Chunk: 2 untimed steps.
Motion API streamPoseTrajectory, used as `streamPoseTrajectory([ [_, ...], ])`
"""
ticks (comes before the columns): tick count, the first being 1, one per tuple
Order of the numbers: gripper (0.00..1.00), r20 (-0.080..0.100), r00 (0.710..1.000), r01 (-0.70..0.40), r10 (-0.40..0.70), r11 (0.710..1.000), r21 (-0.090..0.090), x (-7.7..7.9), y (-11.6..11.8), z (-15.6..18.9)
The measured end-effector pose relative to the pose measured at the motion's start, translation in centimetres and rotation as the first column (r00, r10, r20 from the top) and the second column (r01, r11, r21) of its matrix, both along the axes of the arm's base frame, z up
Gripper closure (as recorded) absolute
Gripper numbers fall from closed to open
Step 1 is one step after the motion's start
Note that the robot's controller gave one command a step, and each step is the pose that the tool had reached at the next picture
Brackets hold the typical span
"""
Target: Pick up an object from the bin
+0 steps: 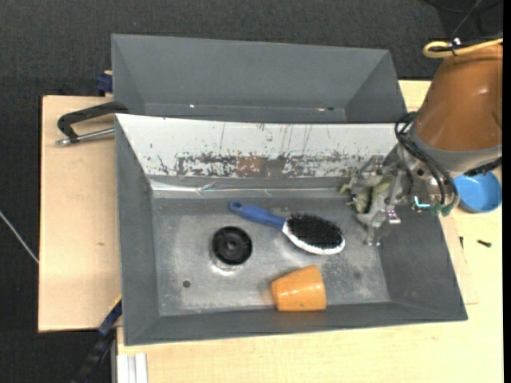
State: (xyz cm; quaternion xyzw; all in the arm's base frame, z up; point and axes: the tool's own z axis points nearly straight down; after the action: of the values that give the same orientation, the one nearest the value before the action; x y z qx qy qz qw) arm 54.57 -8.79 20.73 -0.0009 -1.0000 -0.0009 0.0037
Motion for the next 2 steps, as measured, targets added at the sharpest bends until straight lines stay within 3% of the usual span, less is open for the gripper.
streamPoseTrajectory([
  [1, 0.0, -0.001, 0.986, 0.166, -0.166, 0.986, 0.001, 2.2, 4.6, -12.82],
  [2, 1.0, 0.009, 0.986, 0.167, -0.167, 0.986, 0.0, 2.43, 4.45, -12.26],
])
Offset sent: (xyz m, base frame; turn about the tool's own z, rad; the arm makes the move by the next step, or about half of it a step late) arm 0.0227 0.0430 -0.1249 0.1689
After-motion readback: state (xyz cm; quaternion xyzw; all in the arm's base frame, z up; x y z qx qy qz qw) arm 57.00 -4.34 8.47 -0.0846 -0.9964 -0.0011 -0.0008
